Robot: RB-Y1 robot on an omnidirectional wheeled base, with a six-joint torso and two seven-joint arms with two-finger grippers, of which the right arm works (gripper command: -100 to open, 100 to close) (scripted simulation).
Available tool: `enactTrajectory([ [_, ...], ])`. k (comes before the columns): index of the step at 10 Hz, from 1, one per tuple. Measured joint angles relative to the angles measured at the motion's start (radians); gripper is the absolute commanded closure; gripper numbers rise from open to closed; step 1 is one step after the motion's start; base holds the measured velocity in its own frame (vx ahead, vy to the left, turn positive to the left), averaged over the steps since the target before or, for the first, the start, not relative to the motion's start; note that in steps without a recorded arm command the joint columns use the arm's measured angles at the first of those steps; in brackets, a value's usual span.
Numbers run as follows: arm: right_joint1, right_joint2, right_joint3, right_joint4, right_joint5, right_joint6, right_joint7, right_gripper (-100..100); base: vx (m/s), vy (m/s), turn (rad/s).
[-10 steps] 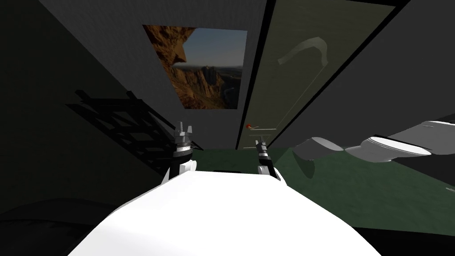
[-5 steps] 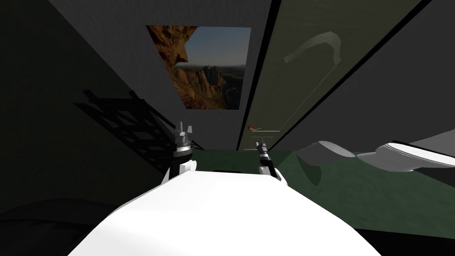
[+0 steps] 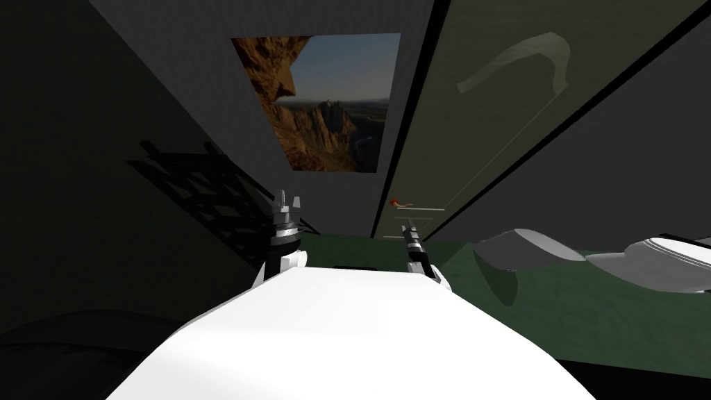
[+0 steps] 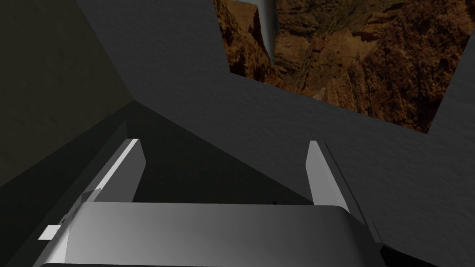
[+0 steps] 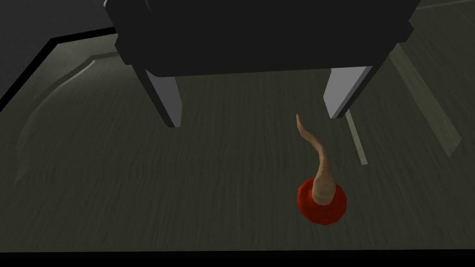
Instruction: Pull the door open
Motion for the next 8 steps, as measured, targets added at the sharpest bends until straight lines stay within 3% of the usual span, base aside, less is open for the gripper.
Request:
enactTrajectory([
  [8, -0.058, -0.059, -0.008, 0.203, -0.011, -0.039, -0.041, -100, 0.067, -0.040, 0.071],
])
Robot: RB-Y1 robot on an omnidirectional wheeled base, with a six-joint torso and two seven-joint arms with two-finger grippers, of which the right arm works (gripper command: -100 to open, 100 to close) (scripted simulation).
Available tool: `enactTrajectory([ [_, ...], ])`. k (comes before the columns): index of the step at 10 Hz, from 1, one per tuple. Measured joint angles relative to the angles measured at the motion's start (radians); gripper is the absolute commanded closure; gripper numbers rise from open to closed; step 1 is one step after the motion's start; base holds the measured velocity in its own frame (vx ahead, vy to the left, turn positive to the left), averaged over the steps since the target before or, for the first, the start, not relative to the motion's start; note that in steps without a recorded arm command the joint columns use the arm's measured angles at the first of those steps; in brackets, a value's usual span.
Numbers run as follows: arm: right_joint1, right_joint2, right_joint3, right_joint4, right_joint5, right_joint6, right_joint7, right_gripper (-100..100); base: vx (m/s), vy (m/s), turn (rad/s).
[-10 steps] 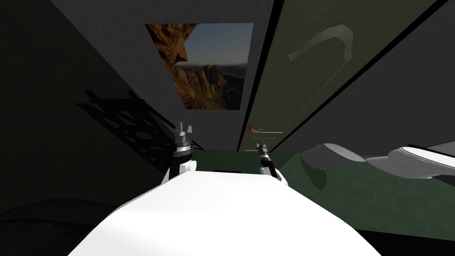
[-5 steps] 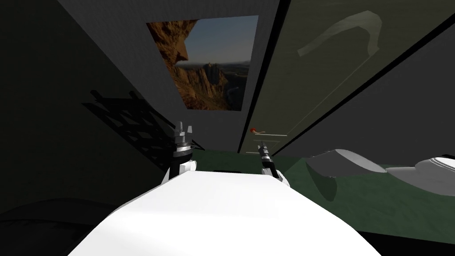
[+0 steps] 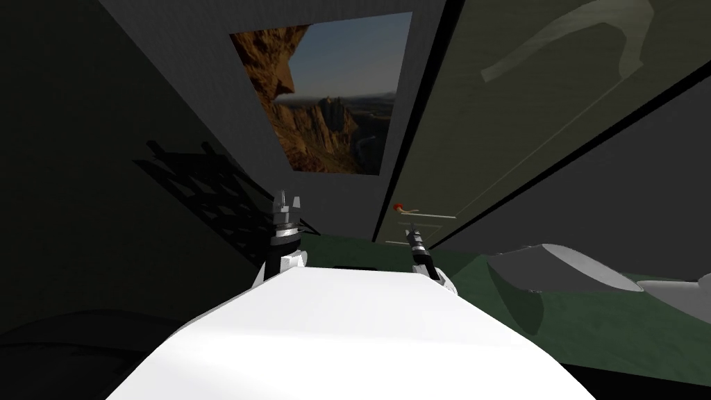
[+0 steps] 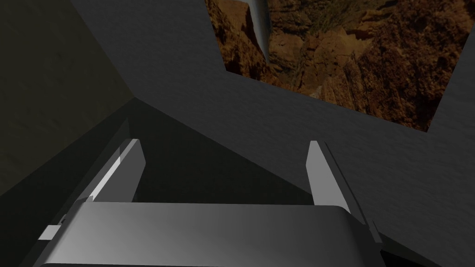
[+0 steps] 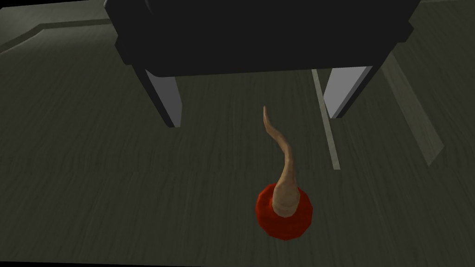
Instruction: Pull the door open
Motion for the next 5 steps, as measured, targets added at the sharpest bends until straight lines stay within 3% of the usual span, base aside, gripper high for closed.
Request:
enactTrajectory([
  [5, -0.036, -0.030, -0.004, 0.124, -0.005, -0.029, -0.020, -100, 0.081, -0.052, 0.078],
])
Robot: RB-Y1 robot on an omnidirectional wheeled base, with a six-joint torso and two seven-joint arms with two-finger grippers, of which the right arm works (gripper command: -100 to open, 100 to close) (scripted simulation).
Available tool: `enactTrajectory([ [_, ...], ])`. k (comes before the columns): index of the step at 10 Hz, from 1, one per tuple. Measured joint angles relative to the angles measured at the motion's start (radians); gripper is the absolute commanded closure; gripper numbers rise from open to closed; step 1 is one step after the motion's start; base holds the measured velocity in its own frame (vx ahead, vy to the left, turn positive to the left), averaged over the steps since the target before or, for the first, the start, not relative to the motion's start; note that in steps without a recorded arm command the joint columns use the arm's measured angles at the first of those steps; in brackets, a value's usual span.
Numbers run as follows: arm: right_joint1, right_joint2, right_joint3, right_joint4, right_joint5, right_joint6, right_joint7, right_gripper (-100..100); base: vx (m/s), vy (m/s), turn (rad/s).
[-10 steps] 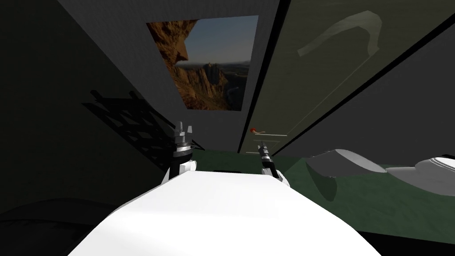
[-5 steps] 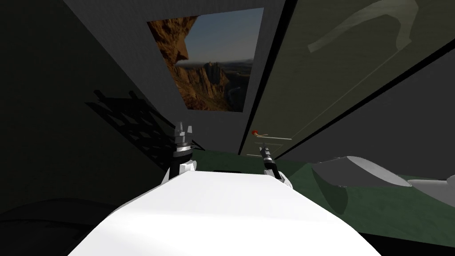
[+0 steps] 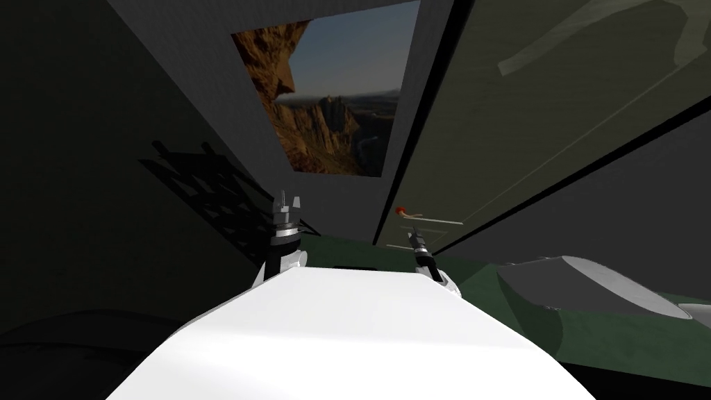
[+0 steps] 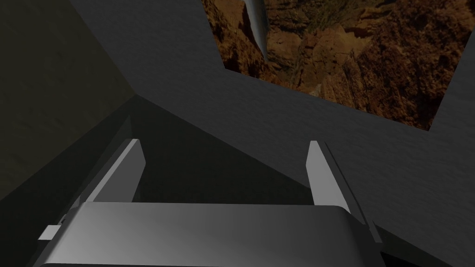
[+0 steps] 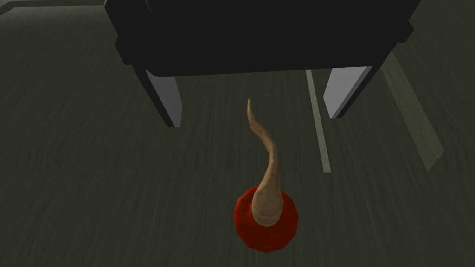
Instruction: Pull the door open
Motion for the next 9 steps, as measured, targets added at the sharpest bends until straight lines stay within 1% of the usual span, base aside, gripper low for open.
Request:
enactTrajectory([
  [1, -0.005, -0.007, -0.001, 0.014, -0.002, 0.001, -0.004, -100, 0.078, -0.047, 0.037],
  [3, -0.016, -0.016, -0.002, 0.049, -0.003, -0.008, -0.011, -100, 0.044, -0.026, 0.023],
  [4, -0.016, -0.016, -0.002, 0.050, -0.003, -0.008, -0.012, -100, 0.100, -0.032, 0.056],
  [7, -0.025, -0.015, -0.013, 0.066, -0.007, -0.007, -0.009, -100, 0.186, -0.043, 0.069],
  [9, -0.038, -0.014, -0.022, 0.088, -0.010, -0.010, -0.007, -100, 0.192, -0.063, 0.067],
])
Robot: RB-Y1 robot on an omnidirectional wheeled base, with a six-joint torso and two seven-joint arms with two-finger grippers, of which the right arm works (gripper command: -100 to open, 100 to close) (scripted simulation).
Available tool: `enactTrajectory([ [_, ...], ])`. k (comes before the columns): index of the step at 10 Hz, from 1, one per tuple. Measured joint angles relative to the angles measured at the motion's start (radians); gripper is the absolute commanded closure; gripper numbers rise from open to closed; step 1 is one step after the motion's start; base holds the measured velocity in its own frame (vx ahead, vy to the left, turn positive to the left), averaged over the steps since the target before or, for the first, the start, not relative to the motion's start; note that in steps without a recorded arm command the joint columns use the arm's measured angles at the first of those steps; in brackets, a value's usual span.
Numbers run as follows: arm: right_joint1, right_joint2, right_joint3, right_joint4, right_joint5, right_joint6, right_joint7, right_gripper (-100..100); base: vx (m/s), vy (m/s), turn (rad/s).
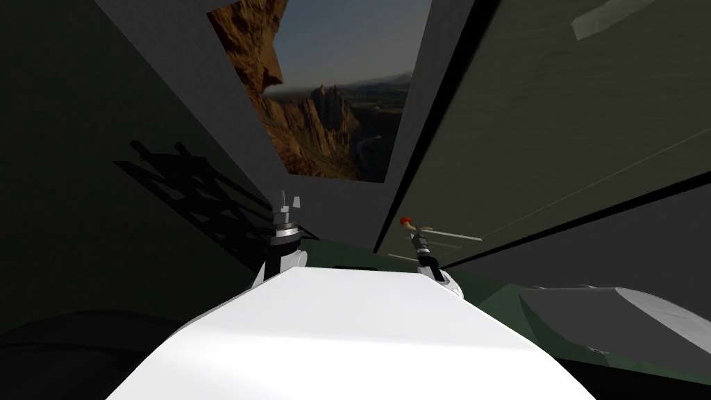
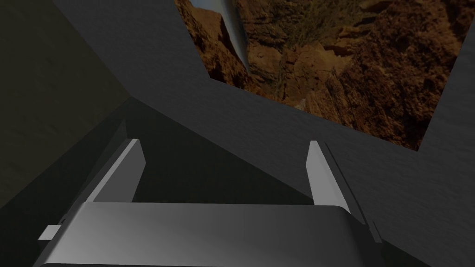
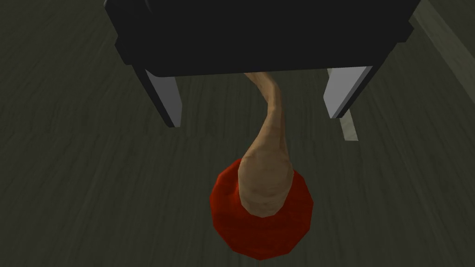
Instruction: Pull the door open
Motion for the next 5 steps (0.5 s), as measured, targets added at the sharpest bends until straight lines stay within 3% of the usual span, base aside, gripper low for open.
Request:
enactTrajectory([
  [2, -0.007, 0.001, -0.009, 0.011, -0.003, 0.002, 0.003, -100, 0.146, -0.040, 0.035],
  [3, -0.007, 0.001, -0.009, 0.011, -0.003, 0.003, 0.003, 100, -0.011, 0.002, -0.011],
  [5, -0.008, 0.001, -0.010, 0.011, -0.004, 0.003, 0.001, 100, -0.030, 0.006, -0.002],
])
